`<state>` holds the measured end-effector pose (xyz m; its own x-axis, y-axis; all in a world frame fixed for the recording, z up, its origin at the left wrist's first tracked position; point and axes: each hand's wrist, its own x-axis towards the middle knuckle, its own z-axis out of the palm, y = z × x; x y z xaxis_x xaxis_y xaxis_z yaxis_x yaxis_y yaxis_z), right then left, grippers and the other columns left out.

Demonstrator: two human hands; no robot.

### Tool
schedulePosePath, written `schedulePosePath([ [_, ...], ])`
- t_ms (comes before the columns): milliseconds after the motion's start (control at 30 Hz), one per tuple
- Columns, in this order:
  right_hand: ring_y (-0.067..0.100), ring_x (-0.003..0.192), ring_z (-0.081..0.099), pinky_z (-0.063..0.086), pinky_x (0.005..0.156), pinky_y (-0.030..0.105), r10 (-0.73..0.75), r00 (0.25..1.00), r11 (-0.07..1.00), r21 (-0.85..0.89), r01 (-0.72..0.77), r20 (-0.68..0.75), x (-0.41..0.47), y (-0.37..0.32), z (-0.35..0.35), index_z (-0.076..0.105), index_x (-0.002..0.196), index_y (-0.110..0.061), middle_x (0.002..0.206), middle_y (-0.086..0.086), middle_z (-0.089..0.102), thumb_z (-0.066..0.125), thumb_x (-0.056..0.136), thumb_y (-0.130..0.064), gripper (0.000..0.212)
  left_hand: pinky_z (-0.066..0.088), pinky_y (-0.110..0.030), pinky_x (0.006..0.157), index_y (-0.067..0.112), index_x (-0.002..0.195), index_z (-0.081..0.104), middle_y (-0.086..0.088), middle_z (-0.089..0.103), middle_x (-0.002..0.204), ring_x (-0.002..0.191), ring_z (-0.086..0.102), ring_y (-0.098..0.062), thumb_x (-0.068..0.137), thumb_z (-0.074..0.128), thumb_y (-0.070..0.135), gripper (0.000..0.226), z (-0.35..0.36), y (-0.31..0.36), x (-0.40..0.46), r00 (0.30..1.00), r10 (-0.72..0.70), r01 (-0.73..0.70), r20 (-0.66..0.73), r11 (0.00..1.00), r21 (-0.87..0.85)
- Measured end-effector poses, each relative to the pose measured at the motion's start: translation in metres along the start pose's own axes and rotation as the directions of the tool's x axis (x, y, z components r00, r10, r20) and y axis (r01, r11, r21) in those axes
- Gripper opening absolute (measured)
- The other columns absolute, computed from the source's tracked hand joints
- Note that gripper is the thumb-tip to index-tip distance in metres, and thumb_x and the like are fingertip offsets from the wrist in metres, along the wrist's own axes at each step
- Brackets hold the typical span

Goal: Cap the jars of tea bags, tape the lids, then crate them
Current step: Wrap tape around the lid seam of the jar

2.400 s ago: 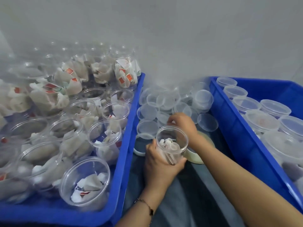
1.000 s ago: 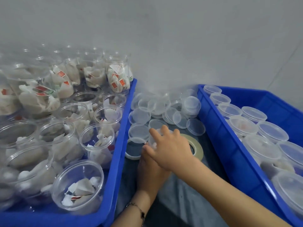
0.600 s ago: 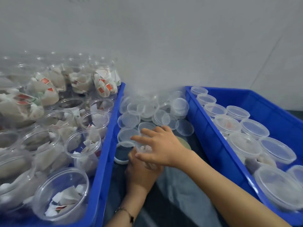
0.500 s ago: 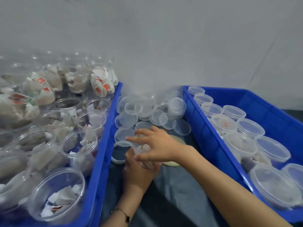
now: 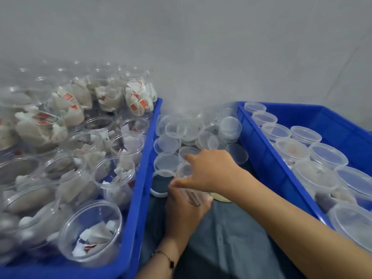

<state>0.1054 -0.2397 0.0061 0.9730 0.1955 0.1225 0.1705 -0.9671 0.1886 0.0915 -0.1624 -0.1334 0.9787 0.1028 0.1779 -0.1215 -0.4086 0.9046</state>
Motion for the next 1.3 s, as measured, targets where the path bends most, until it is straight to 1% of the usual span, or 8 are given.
schedulePosePath([
  [333, -0.003, 0.137, 0.019, 0.029, 0.101, 0.022, -0.420, 0.784, 0.764, 0.644, 0.033, 0.458, 0.010, 0.039, -0.019, 0.050, 0.127, -0.050, 0.149, -0.027, 0.025, 0.071, 0.068, 0.001, 0.081, 0.052, -0.028, 0.079, 0.033, 0.128, 0.023, 0.001, 0.056, 0.125, 0.107, 0.061, -0.017, 0.049, 0.077, 0.060, 0.099, -0.005, -0.001, 0.000, 0.999, 0.032, -0.032, 0.022, 0.999, -0.013],
  [467, 0.010, 0.114, 0.050, 0.037, 0.077, 0.023, -0.200, 0.922, 0.916, 0.397, 0.056, 0.331, 0.007, 0.020, -0.017, 0.053, 0.126, -0.036, 0.117, -0.012, 0.056, 0.074, 0.073, -0.035, 0.057, 0.052, -0.031, 0.084, 0.023, 0.133, 0.030, 0.002, 0.055, 0.125, 0.108, 0.060, -0.016, 0.049, 0.083, 0.050, 0.102, -0.003, -0.001, -0.002, 0.999, 0.047, -0.047, 0.017, 0.999, -0.009],
  [600, 0.027, 0.097, 0.058, 0.034, 0.057, 0.029, 0.110, 0.979, 0.994, -0.048, -0.103, 0.170, 0.001, -0.017, -0.005, 0.040, 0.135, -0.018, 0.082, 0.004, 0.049, 0.035, 0.090, -0.066, 0.066, 0.047, -0.030, 0.079, 0.020, 0.136, 0.028, -0.001, 0.052, 0.126, 0.110, 0.058, -0.022, 0.054, 0.083, 0.045, 0.102, -0.003, -0.002, 0.001, 0.997, 0.053, -0.056, 0.051, 0.997, 0.059],
  [700, 0.035, 0.129, 0.034, 0.041, 0.090, 0.047, 0.092, 0.955, 0.993, 0.039, -0.107, 0.282, 0.008, -0.004, -0.008, 0.006, 0.150, -0.033, 0.137, 0.016, 0.040, 0.022, 0.085, -0.075, 0.080, 0.050, -0.031, 0.085, 0.018, 0.136, 0.028, 0.001, 0.053, 0.129, 0.113, 0.057, -0.020, 0.054, 0.082, 0.051, 0.103, -0.003, -0.001, 0.000, 0.998, 0.037, -0.038, 0.050, 0.999, 0.020],
  [800, 0.023, 0.140, -0.027, -0.014, 0.109, 0.061, -0.223, 0.910, 0.969, 0.185, 0.166, 0.350, 0.013, 0.008, -0.003, 0.006, 0.144, -0.053, 0.158, -0.011, -0.010, 0.027, 0.083, -0.076, 0.068, 0.048, -0.025, 0.076, 0.014, 0.129, 0.036, 0.000, 0.058, 0.119, 0.106, 0.061, -0.021, 0.054, 0.079, 0.053, 0.095, -0.002, -0.001, 0.001, 0.998, 0.053, -0.055, 0.025, 0.997, 0.061],
  [900, 0.021, 0.145, 0.000, 0.007, 0.113, 0.054, -0.214, 0.957, 0.954, 0.252, 0.163, 0.193, 0.008, 0.002, 0.023, 0.034, 0.137, -0.048, 0.154, -0.013, 0.020, 0.034, 0.090, -0.063, 0.050, 0.042, -0.014, 0.061, 0.027, 0.121, 0.041, 0.017, 0.049, 0.099, 0.091, 0.062, -0.009, 0.051, 0.067, 0.061, 0.082, -0.002, 0.000, 0.007, 0.996, 0.077, -0.083, 0.053, 0.989, 0.126],
  [1033, 0.030, 0.109, 0.044, 0.033, 0.081, 0.041, 0.147, 0.989, 0.961, 0.241, -0.138, -0.017, 0.003, -0.021, 0.043, 0.050, 0.114, -0.029, 0.118, -0.002, 0.050, 0.036, 0.089, -0.055, 0.038, 0.039, -0.016, 0.063, 0.031, 0.119, 0.039, 0.019, 0.047, 0.101, 0.091, 0.060, -0.009, 0.057, 0.060, 0.058, 0.071, -0.001, -0.004, 0.009, 0.988, 0.101, -0.119, 0.120, 0.981, 0.153],
  [1300, 0.013, 0.143, -0.016, -0.005, 0.112, 0.056, -0.172, 0.962, 0.944, 0.316, 0.099, 0.214, 0.004, 0.015, 0.031, 0.009, 0.143, -0.054, 0.157, -0.017, 0.003, 0.025, 0.077, -0.080, 0.073, 0.041, -0.007, 0.073, 0.029, 0.130, 0.039, 0.019, 0.052, 0.117, 0.102, 0.056, 0.001, 0.054, 0.065, 0.064, 0.088, -0.002, -0.002, 0.005, 0.989, 0.102, -0.112, 0.106, 0.989, 0.095],
])
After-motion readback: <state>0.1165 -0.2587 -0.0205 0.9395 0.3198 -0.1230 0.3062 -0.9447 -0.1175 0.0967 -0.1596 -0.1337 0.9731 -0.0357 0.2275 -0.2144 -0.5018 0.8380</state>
